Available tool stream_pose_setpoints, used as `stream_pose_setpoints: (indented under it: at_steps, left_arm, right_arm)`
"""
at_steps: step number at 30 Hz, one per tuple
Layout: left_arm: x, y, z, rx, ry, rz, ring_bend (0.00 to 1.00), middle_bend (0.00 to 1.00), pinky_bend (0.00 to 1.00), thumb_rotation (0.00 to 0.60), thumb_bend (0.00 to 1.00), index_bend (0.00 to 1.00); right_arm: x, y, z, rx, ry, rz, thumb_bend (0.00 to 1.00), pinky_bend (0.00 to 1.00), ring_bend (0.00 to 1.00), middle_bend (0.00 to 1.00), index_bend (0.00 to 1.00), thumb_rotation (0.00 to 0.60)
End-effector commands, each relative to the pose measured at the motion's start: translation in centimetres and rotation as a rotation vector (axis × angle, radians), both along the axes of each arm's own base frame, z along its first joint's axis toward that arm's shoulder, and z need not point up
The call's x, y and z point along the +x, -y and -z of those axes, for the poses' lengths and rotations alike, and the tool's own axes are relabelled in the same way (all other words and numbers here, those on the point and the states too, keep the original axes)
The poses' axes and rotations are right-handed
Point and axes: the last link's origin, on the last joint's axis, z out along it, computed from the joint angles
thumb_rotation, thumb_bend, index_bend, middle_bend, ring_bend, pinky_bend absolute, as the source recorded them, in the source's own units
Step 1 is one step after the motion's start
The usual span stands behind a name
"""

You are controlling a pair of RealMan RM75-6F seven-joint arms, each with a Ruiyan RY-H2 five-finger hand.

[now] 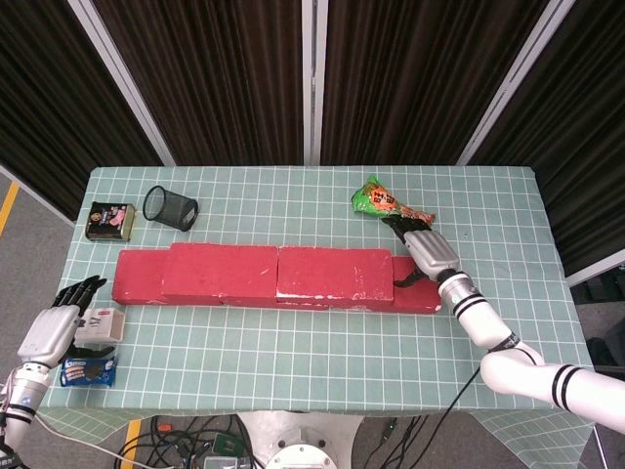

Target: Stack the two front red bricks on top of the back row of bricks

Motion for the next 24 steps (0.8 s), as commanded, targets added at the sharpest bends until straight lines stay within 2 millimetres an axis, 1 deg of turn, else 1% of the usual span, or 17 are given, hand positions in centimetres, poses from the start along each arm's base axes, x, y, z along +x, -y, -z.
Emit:
stream_pose_setpoints:
  at_steps: [1, 5, 10, 16, 19, 24]
  left_arm:
    - [0.0, -0.1, -0.1, 0.006, 0.003, -0.002, 0.00, 0.00, 0.00, 0.600, 0.00, 0.04]
    - [0.0, -0.5, 0.0, 0.023, 0.000, -0.003, 0.00, 0.00, 0.00, 0.600, 0.00, 0.04]
    - [0.8, -1.5, 0.4, 0.051, 0.016, 0.026, 0.00, 0.00, 0.00, 0.600, 0.00, 0.04]
    - [1.8, -3.6, 1.6, 0.077, 0.017, 0.053, 0.00, 0.00, 0.00, 0.600, 0.00, 0.04]
    - [2.1, -4.6, 2.2, 0.074, 0.002, 0.057, 0.00, 0.00, 0.00, 0.600, 0.00, 0.04]
    - [2.5, -6.7, 2.6, 0.149, -0.048, 0.075, 0.00, 0.00, 0.00, 0.600, 0.00, 0.04]
  right_arm:
    - [-0.1, -0.1, -0.2, -0.005, 0.002, 0.001, 0.01, 0.00, 0.00, 0.00, 0.00, 0.600]
    - [-0.5, -0.3, -1.0, -0.020, 0.003, 0.000, 0.01, 0.00, 0.00, 0.00, 0.00, 0.600]
    - [-1.1, -0.8, -2.4, -0.048, 0.003, 0.005, 0.00, 0.00, 0.00, 0.00, 0.00, 0.600]
    - [-1.9, -1.2, -4.1, -0.075, 0.010, 0.013, 0.01, 0.00, 0.00, 0.00, 0.00, 0.600]
    - [-2.2, -1.3, -4.3, -0.076, 0.012, 0.019, 0.00, 0.00, 0.00, 0.00, 0.00, 0.600]
    - [-2.6, -1.3, -4.5, -0.075, 0.018, 0.022, 0.01, 0.00, 0.00, 0.00, 0.00, 0.600]
